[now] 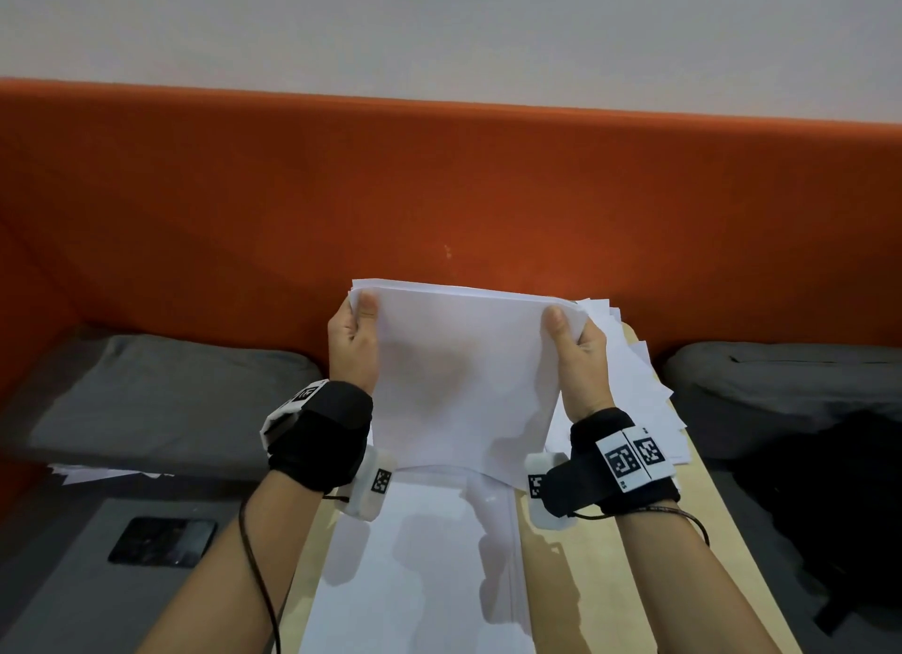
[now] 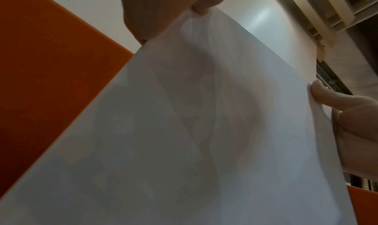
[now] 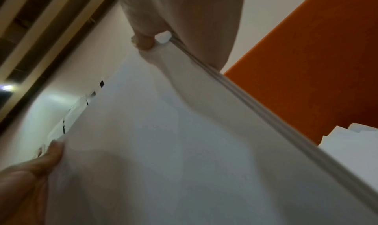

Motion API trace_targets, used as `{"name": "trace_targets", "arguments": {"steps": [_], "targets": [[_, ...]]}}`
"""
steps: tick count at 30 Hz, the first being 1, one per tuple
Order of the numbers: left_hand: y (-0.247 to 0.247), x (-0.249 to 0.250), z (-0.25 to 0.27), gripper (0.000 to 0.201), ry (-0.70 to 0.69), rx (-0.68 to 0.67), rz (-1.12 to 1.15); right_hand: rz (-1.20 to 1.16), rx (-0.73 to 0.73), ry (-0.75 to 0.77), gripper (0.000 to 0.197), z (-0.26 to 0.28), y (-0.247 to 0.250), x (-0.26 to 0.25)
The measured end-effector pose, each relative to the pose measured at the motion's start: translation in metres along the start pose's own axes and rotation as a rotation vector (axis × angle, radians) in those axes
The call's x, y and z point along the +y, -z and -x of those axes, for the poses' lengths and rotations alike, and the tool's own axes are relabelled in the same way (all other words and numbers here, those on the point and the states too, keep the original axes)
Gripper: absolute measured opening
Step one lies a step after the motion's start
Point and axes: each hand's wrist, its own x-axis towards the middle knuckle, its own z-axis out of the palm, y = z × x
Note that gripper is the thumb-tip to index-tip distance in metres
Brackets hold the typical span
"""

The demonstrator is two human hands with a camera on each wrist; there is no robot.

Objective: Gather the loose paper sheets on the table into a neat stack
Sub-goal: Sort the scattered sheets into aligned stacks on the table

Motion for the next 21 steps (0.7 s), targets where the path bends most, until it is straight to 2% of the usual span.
{"name": "trace_targets", "arguments": {"steps": [5,7,10,11,13,15,17,20,21], "targets": [[0.002,-0.001,0.0,0.03,-0.015,-0.008,0.018,0.007,-0.006,-0.025,0.028,0.002,-0.001,0.001],[0.004,-0.006,0.001,0.016,0.015,-0.047,0.04,-0.016,-0.026,-0.021,0.027,0.002,0.0,-0.001],[0.009,-0.016,0.006,0.018,0.084,-0.089,0.032,-0.059,-0.103,-0.017,0.015,0.0,0.006,0.0],[0.01,-0.018,0.007,0.018,0.089,-0.084,0.038,-0.064,-0.147,-0.045,0.011,0.001,0.011,0.005],[0.012,-0.021,0.007,0.015,0.093,-0.072,0.064,-0.01,-0.23,-0.16,0.016,0.007,0.019,0.024],[0.012,-0.021,0.009,0.009,0.094,-0.082,0.085,0.079,-0.26,-0.266,0.017,0.019,0.021,0.043],[0.011,-0.026,0.015,0.017,0.133,-0.101,0.08,0.086,-0.238,-0.294,0.031,0.026,0.018,0.052],[0.015,-0.035,0.024,0.024,0.191,-0.147,0.027,0.014,-0.151,-0.252,0.064,0.028,0.019,0.054],[0.018,-0.036,0.023,0.024,0.183,-0.166,0.003,-0.005,-0.126,-0.222,0.063,0.026,0.022,0.053]]}}
